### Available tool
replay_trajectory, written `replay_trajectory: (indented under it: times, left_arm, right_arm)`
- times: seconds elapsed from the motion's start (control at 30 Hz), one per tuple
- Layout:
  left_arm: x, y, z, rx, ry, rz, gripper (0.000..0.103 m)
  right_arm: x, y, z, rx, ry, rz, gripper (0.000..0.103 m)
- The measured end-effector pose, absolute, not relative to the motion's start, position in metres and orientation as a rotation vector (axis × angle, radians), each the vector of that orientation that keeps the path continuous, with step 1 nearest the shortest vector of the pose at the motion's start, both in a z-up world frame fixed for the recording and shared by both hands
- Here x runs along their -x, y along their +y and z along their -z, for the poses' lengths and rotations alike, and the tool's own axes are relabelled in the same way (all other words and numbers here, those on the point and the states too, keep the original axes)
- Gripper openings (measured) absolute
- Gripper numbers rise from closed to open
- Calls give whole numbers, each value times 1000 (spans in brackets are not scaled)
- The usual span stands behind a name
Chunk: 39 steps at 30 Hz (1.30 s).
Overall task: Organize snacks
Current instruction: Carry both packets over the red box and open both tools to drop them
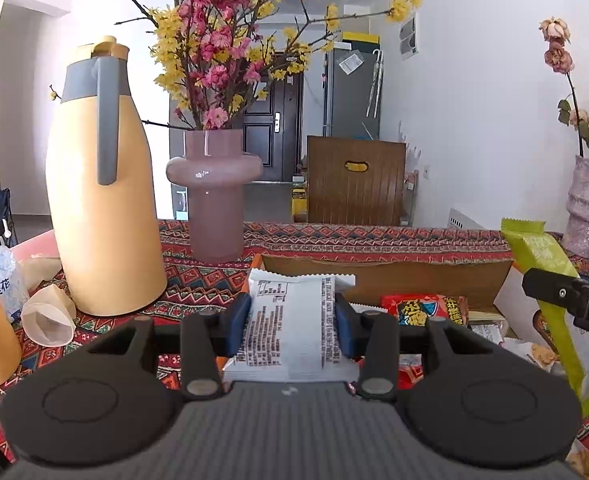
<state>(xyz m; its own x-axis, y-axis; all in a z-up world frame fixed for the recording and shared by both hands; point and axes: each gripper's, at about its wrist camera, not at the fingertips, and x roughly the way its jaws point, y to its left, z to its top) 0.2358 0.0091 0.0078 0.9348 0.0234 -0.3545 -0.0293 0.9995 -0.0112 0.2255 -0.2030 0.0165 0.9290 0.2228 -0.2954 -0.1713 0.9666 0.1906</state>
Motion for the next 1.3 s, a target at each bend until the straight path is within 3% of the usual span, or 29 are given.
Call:
replay_trajectory:
  times: [0.8,0.9,0.93,0.97,1.0,1.07,1.13,1.17,1.3]
  left_arm:
    - [-239,18,-6,57,390,-46,44]
    - [-237,18,-7,64,387,-51,51]
    - [-236,19,-8,66,384,-50,61]
    - [-235,19,-8,67,379,-54,77]
    - [-233,18,-9,66,371,-62,84]
    - [-230,18,-11,68,354,-82,103]
    - [-228,19,-12,76,348,-91,103]
    - [-228,20,-12,80,351,-92,103]
    - [-230,19,-10,82,366,-101,103]
  right_arm:
    - [-233,-202,-13,-170,355,-194,37]
    - [-234,-202,-11,-171,366,-191,42]
    - [-233,-203,-11,-171,364,-184,43]
    - [-233,-203,-11,-173,362,-180,48]
    - [-232,-204,-12,-179,359,-179,53]
    - [-230,-204,-13,-181,349,-171,78]
    - [-227,-206,-14,-190,333,-161,98]
    - [-226,-207,-15,-197,323,-153,103]
    - [-226,-211,-16,-220,322,-142,103]
